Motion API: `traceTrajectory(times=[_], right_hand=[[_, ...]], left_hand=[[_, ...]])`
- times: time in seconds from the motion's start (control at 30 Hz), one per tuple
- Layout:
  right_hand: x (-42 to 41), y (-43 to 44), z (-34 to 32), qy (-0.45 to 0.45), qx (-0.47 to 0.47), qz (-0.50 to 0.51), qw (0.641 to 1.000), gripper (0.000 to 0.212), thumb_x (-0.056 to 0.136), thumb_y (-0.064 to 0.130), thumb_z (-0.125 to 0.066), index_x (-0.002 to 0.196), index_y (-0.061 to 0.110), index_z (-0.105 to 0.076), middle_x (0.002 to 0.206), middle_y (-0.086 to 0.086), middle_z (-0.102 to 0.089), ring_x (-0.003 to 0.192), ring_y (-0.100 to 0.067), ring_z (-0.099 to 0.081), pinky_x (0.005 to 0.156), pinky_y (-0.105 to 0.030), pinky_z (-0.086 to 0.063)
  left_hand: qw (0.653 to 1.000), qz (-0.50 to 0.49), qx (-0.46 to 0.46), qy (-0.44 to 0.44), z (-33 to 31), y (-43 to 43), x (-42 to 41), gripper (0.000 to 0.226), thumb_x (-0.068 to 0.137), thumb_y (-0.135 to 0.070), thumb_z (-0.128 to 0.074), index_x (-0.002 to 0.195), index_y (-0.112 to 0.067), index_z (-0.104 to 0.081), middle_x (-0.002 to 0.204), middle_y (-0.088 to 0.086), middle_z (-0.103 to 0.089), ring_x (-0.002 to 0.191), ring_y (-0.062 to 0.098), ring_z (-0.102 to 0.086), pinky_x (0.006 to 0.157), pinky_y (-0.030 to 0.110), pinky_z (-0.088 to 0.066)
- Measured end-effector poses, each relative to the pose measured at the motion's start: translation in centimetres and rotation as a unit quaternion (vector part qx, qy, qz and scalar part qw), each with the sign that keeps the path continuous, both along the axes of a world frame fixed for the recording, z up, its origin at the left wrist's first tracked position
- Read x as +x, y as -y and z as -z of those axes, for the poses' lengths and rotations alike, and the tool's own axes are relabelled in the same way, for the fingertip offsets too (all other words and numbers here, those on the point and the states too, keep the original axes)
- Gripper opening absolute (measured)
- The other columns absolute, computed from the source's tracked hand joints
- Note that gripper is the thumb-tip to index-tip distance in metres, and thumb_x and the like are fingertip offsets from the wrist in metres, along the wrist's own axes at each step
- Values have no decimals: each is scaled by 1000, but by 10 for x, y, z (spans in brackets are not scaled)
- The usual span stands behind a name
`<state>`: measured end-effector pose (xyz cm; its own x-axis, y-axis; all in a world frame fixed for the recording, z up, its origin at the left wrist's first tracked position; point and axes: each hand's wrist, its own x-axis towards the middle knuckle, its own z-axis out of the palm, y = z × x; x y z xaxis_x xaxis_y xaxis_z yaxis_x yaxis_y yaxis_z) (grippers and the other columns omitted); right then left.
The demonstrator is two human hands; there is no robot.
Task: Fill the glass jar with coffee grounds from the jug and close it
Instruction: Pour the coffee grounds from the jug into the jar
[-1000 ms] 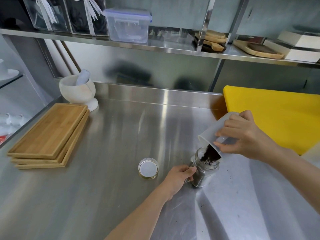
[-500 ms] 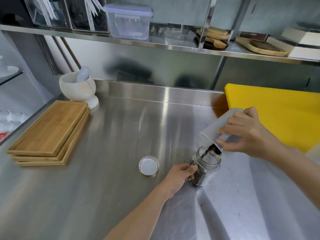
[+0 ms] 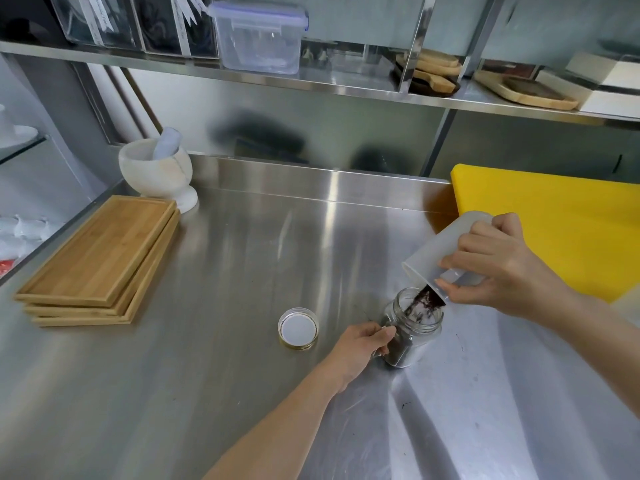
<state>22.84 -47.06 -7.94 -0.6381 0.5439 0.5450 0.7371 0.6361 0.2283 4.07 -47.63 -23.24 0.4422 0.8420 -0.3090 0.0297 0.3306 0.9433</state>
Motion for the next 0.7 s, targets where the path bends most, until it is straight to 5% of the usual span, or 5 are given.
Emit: traceTrajectory(times=[0.23,0.7], right_hand=[[-4,1,1,33,9,1,999,30,79,32,-57,66,5,-64,59,-9,-52,69,-21,-33,69,-35,-24],[-4,4,-3,86,43,-12,995,26,79,29,-58,69,6,-65,62,-11,-54,72,-21,-35,70,-37,-26]], left_hand=[[1000,-7,3,5,1,-1,0,35,92,-24,-58,58,-18,-52,63,1,-52,49,1,-43,50,11,-34],[1000,-7,8,15,0,0,0,34,93,-23,-56,59,-18,-53,63,1,-52,45,-3,-44,49,6,-35]])
